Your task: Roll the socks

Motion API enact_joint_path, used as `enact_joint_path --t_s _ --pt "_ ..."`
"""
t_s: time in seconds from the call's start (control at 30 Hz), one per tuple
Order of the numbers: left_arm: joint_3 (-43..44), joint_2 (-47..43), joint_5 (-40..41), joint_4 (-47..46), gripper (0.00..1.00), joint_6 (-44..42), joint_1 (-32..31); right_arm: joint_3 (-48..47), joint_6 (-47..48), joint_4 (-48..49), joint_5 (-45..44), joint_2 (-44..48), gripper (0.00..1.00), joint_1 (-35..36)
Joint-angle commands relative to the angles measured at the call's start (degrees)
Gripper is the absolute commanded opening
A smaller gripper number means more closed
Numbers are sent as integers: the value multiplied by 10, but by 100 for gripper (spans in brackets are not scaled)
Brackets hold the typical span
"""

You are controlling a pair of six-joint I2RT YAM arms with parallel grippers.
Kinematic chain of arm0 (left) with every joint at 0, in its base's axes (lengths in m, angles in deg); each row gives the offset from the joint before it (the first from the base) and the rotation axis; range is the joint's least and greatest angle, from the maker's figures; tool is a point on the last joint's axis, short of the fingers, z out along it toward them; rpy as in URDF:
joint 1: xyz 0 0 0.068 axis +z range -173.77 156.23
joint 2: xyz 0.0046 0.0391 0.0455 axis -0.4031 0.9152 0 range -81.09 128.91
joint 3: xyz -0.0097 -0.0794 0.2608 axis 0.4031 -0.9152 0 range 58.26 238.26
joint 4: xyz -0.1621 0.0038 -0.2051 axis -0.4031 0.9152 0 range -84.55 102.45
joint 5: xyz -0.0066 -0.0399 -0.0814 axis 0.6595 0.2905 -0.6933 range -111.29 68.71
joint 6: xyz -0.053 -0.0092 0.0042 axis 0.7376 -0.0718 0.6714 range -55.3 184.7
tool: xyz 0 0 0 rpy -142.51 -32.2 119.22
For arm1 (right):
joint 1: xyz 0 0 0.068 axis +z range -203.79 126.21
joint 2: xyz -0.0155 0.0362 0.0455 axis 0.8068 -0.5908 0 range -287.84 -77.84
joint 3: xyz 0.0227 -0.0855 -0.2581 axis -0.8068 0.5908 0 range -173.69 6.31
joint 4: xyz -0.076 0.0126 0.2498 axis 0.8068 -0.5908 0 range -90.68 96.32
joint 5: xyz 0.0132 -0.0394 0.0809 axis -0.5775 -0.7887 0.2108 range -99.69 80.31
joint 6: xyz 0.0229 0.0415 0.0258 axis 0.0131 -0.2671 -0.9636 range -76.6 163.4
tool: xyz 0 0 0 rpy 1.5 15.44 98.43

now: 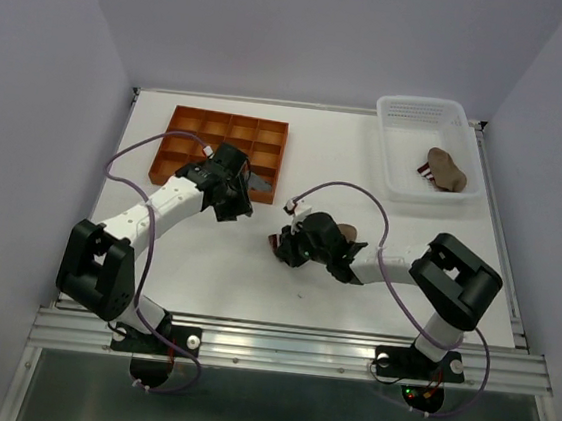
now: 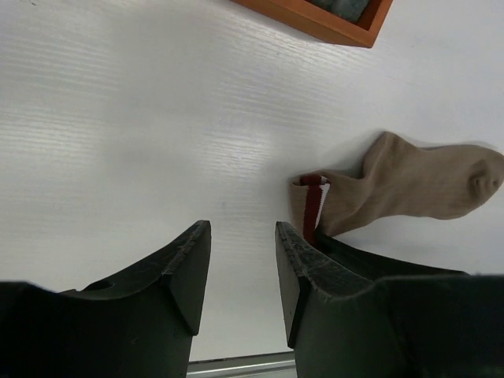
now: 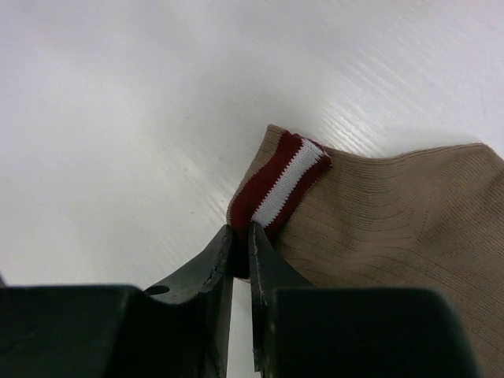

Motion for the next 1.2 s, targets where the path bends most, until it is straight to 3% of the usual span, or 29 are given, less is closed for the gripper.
enact_joint_path --t_s 0.0,0.17,0.27,0.6,1.17 --pt "-17 -21 0 -39 50 7 -1 6 -67 110 132 -3 1 -19" --pt "-27 -13 -29 -51 50 4 -1 6 -90 148 186 -23 1 -46" --pt "-38 -6 -55 -68 50 4 -1 34 -139 219 225 -29 1 -77" --pt "-62 2 -85 -89 50 19 -14 27 -177 250 290 -86 1 -107" --pt "-70 48 -93 -97 50 36 -78 40 -227 305 318 -122 1 -136"
